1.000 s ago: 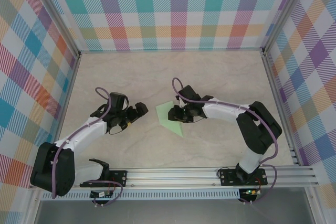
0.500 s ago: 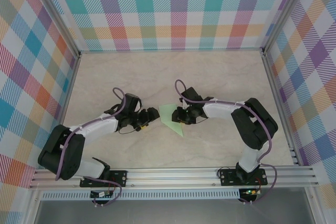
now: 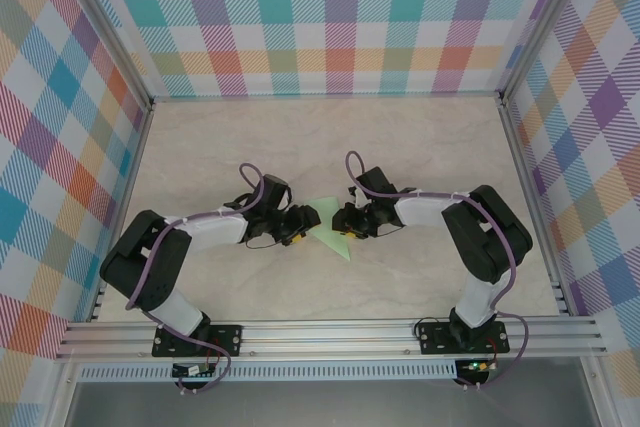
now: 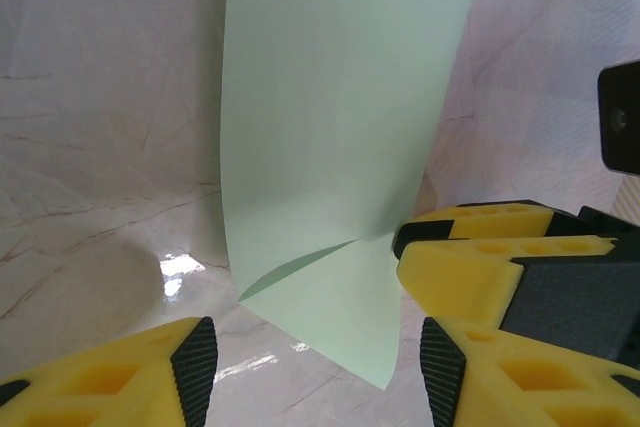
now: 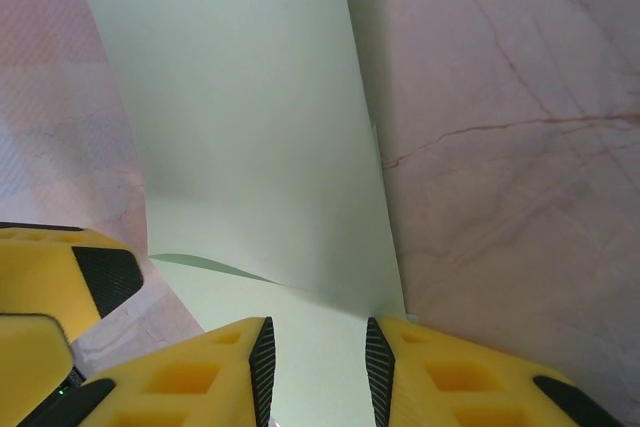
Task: Fold a paper plane with a square sheet of paper (pick it up from the middle)
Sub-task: Fold the wing for the fifth time at the center of the table.
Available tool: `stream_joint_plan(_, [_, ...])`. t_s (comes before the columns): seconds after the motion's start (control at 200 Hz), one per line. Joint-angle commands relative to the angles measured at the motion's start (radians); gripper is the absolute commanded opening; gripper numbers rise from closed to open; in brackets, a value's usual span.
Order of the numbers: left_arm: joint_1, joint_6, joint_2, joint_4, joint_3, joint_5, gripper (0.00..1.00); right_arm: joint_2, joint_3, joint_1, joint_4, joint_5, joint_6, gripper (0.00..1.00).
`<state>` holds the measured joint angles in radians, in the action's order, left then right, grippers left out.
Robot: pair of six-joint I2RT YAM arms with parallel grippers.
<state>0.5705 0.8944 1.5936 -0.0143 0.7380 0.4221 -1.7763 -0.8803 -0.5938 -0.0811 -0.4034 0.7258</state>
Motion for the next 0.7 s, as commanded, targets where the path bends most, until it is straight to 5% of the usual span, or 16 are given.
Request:
stream_joint_plan(0.0, [0.015,0.041,0.022,-0.012,0.021,-0.018,0.58,-0.015,0.026,0.015,-0.002,0.002,0.003,0.33])
stream_joint_plan(0.695, [0.034,0.063,0.094,-0.026,0.080,0.003,0.52,-0.005,0.044,0.031,0.010,-0.017,-0.015,0.32])
